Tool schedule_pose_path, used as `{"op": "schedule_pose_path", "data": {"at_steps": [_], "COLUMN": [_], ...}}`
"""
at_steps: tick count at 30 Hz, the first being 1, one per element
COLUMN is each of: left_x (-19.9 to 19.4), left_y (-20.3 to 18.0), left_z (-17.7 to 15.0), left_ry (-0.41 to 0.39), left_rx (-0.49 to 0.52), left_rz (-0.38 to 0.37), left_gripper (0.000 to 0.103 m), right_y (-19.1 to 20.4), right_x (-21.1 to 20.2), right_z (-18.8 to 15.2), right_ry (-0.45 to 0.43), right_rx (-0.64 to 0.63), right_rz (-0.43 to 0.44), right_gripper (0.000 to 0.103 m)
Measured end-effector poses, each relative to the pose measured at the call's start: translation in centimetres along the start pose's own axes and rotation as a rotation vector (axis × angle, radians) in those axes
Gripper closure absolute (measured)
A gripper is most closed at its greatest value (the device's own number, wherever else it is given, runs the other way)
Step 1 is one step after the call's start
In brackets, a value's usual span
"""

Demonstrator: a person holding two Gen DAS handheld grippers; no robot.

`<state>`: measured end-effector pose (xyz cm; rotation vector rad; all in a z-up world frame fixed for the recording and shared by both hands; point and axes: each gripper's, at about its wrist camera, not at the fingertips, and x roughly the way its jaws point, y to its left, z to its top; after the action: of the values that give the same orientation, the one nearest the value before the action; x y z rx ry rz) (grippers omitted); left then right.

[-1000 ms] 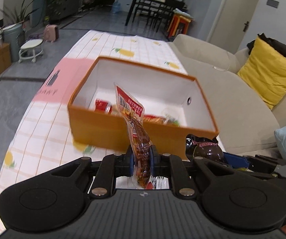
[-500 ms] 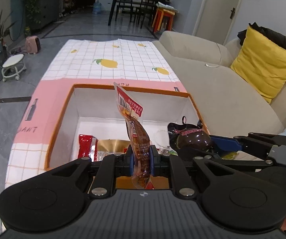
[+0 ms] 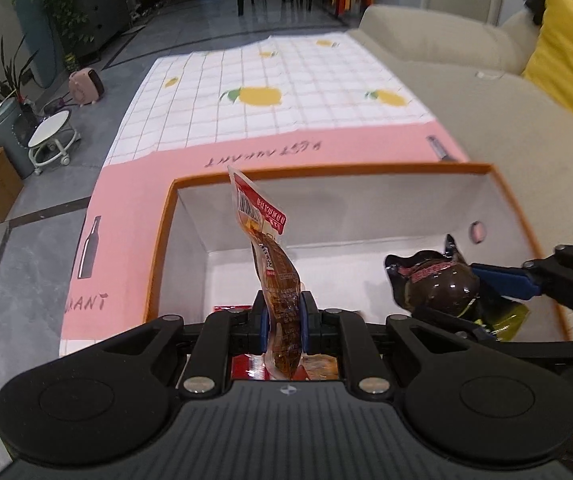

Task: Organize snacks
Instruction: 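Open both tools to drop the packets into the box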

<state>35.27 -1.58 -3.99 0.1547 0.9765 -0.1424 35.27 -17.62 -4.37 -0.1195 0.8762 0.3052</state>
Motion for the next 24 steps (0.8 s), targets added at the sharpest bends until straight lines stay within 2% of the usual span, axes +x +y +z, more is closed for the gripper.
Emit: {"op": "schedule_pose_path", "data": {"at_steps": [10,24], "left_x": [4.1,5.2], "left_y": [1.1,1.6], "left_z": [-0.4,-0.9], "left_ry": [0.081,0.102], "left_rx": [0.005,0.0], "left_rz": [0.051,0.082], "left_gripper": [0.087,0.086], "right_y": [-0.4,0.7], "right_x": [4.8,5.8], "right_z": [0.4,0.9], "right_ry": [0.108,0.122], "right_rx": [0.001,-0.039], "right_rz": [-0.029,-0.053], "right_gripper": [0.058,0.056]}}
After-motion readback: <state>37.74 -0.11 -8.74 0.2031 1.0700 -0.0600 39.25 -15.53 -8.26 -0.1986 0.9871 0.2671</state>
